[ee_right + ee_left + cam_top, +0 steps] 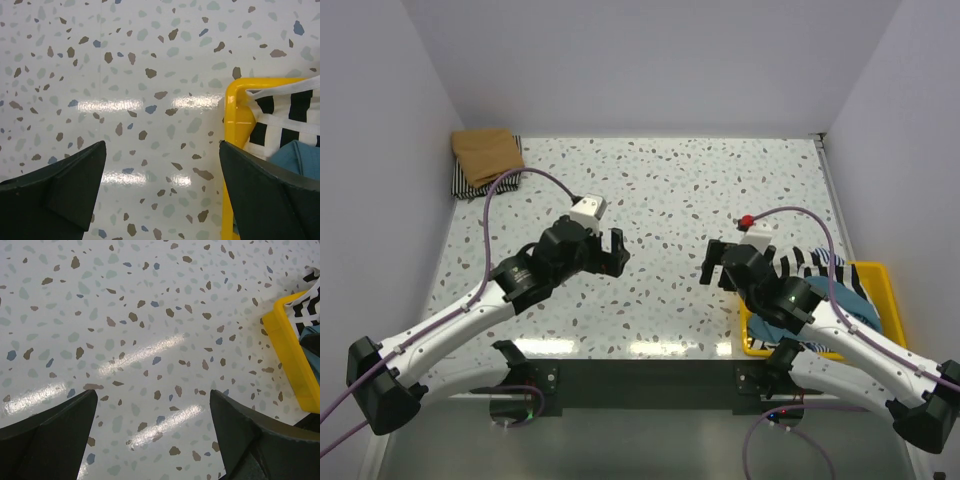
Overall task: Fold and stack the tank tops
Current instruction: Grab the tank top from the pile
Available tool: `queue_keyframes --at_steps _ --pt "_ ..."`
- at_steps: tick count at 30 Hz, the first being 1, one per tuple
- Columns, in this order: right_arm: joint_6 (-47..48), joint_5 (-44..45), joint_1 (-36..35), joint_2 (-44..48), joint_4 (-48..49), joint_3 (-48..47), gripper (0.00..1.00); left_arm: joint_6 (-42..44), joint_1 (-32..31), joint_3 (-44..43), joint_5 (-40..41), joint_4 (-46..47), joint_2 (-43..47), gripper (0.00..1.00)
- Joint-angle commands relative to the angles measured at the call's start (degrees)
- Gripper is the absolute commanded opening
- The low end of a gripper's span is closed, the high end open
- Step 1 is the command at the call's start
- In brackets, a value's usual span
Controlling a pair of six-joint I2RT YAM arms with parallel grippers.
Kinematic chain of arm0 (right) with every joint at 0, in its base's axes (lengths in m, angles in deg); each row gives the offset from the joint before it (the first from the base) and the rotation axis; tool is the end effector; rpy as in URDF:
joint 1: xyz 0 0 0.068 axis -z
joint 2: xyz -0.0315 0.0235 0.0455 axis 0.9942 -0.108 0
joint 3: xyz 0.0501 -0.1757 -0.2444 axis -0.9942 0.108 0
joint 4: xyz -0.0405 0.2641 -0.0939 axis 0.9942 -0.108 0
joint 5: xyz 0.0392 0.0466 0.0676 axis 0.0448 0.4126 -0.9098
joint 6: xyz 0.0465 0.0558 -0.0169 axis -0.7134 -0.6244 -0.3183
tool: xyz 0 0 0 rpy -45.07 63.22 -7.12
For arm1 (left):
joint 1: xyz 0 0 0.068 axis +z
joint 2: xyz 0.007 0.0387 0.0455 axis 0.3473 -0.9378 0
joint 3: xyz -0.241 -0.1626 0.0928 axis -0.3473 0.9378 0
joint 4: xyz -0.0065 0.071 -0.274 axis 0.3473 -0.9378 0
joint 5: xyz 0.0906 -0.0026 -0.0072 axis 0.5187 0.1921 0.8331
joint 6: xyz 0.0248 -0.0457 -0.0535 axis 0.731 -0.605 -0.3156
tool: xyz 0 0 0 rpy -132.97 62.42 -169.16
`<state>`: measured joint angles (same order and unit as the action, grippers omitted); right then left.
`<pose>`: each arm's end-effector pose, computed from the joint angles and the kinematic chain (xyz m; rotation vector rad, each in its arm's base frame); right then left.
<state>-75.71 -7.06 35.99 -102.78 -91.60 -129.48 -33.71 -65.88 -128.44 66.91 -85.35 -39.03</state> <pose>0.1518 0.1167 0.2827 0.1399 2.1505 0.2281 0.1848 -0.1703 0.3125 0.2345 2.1082 -0.5459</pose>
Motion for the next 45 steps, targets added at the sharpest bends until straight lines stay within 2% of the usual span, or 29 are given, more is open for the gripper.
queue_keyframes --at_steps 1,7,10,13,15,17,20,23,28,31,34,39,45 --pt "-2.11 2.82 0.26 0.38 -1.73 -2.27 0.99 -0.79 -0.05 0.24 -1.94 3.31 0.08 0.99" --pt "-3.78 5.19 0.26 -7.43 -10.60 -12.53 0.99 -0.61 -0.05 -1.78 -2.47 0.33 -2.38 0.99" --pt "-5.53 11.51 1.75 -14.46 -18.32 -20.25 0.99 -0.96 -0.05 -2.22 -3.79 0.41 -2.56 0.99" --pt "-4.14 10.65 9.38 -17.73 -23.35 -25.11 0.99 -1.05 -0.05 -2.83 -4.67 0.32 -2.56 0.99" --pt "-1.77 6.90 18.60 -17.38 -23.35 -25.48 0.99 -1.14 0.12 -4.06 -5.02 -0.73 -2.82 0.99" --pt "0.78 3.80 28.59 -16.77 -23.44 -24.78 0.99 -1.05 0.12 -5.11 -6.16 -1.34 -2.73 0.99" --pt "1.76 0.63 38.45 -16.68 -23.79 -21.62 0.99 -1.40 0.38 -5.47 -8.09 -1.52 -2.38 0.99" --pt "0.35 -1.04 42.87 -16.15 -22.22 -16.35 0.99 -1.49 0.91 -5.21 -10.64 -1.26 -2.82 0.99" --pt "-7.27 1.76 45.35 -15.54 -21.24 -7.03 0.99 -0.79 2.93 -5.12 -13.72 -1.70 -3.26 0.99" --pt "-15.43 5.45 46.05 -15.01 -24.22 -5.26 0.99 -0.70 4.34 -4.51 -15.92 -1.44 -2.82 0.99" --pt "-18.97 6.42 46.23 -15.18 -25.03 -4.91 0.99 -0.70 5.65 -3.63 -18.20 -0.73 -2.64 0.99" --pt "-20.39 7.66 47.64 -18.43 -22.66 -2.63 0.99 0.18 8.12 -2.75 -21.55 -0.03 -3.08 0.99" --pt "-18.46 6.69 52.90 -19.84 -14.40 1.41 0.98 0.27 8.30 -2.22 -22.34 0.59 -2.99 0.99"
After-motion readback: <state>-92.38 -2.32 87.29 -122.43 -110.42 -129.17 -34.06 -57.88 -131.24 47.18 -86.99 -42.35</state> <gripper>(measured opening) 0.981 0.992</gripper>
